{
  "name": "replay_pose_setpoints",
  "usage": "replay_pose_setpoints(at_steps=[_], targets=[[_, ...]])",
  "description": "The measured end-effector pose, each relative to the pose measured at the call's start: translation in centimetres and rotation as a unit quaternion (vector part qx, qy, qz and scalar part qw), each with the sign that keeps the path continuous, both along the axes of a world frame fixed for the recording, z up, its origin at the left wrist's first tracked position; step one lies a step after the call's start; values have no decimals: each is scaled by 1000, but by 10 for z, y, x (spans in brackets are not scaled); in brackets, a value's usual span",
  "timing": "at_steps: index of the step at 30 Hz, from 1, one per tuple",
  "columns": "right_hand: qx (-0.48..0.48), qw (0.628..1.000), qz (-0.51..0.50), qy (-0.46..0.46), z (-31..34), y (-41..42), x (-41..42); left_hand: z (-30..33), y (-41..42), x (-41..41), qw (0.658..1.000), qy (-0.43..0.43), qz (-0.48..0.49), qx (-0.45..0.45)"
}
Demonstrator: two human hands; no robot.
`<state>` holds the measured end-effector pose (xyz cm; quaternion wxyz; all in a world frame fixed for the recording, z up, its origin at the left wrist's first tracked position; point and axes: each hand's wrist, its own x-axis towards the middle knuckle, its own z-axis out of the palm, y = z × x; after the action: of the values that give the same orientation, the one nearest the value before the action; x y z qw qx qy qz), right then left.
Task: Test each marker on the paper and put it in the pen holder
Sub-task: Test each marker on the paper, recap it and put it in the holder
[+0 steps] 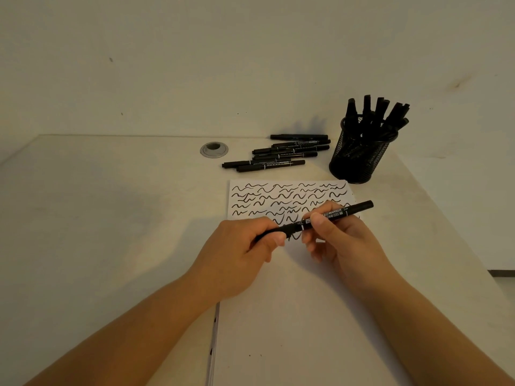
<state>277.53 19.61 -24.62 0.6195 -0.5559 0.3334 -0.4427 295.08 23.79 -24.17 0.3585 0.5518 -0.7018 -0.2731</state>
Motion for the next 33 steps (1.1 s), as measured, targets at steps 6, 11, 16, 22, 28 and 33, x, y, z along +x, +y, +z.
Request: replay_pose_setpoints(at_steps=[6,11,16,22,28,33], targets=[[-20,1000,15,-2,1,0,-1,3,0,2,998,42,-22,34],[-25,999,26,-1,3,1,0,2,-1,2,994,74,-28,76],[-45,999,1,23,4,2,3,-1,-5,1,992,94,-25,83],[-143,950,-173,219,4,3,5,-2,-6,1,995,92,18,38],[-506,744,-229,371,18,7,7,5,-13,4,997,65,42,17],[-598,646,-162,446,32,-10,2,22,-25,0,1000,1,15,-24]])
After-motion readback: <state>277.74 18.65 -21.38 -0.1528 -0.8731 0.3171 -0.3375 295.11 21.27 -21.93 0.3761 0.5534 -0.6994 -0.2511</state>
